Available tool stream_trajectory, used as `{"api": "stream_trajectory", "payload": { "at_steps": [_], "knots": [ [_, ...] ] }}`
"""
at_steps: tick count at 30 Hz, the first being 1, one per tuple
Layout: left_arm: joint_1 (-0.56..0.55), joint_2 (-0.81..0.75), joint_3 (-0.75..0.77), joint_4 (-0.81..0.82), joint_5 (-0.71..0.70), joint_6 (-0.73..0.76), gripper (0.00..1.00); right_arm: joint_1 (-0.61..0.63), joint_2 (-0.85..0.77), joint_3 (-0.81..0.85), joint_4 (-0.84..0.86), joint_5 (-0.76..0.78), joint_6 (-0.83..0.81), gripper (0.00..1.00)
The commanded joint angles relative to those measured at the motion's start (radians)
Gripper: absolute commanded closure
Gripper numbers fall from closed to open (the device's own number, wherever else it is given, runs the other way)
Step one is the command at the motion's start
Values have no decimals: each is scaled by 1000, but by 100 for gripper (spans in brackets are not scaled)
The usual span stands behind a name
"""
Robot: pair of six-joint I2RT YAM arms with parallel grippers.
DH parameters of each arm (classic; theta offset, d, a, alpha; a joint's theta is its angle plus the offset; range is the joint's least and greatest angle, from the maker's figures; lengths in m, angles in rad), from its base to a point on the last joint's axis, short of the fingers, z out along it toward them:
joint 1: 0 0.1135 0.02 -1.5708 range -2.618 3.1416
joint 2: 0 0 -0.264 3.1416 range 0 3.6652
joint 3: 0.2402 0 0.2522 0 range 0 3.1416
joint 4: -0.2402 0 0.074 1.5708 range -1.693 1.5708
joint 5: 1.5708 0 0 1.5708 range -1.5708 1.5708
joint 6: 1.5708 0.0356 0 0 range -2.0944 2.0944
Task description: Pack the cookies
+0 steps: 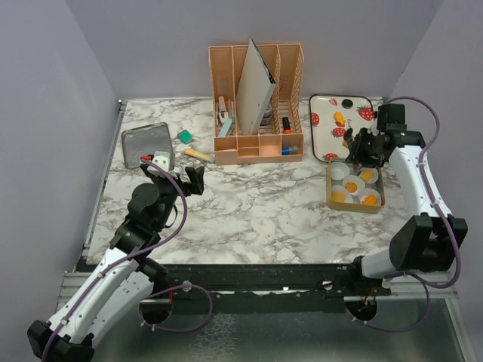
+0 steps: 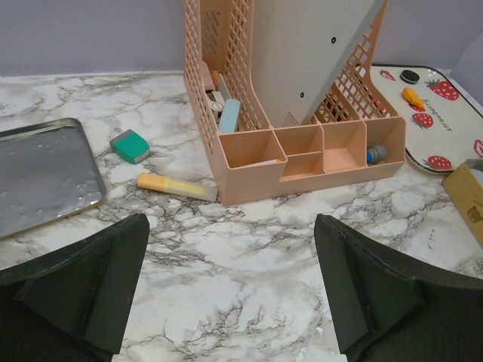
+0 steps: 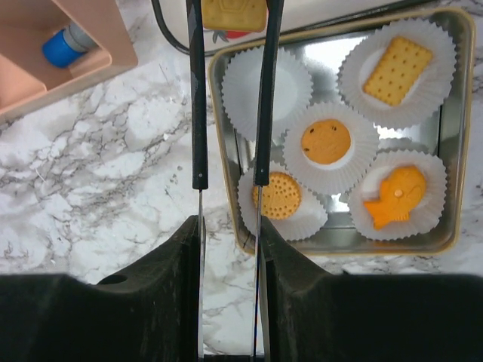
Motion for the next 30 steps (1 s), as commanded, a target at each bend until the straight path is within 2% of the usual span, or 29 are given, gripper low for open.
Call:
{"api": "stream_trajectory", "payload": {
  "at_steps": [1, 8, 17, 30],
  "knots": [
    [4, -15, -14, 3, 16, -12, 1, 6, -97, -72, -3, -38, -2, 92],
    [4, -14, -13, 3, 14, -14, 1, 14, -173, -169, 10, -70, 6, 92],
    [4, -6, -14, 3, 7, -13, 1, 33, -176, -288, 59, -50, 25, 93],
    [4, 17, -14, 3, 3, -8, 1, 49, -125, -319, 101, -4, 43, 92]
  ]
}}
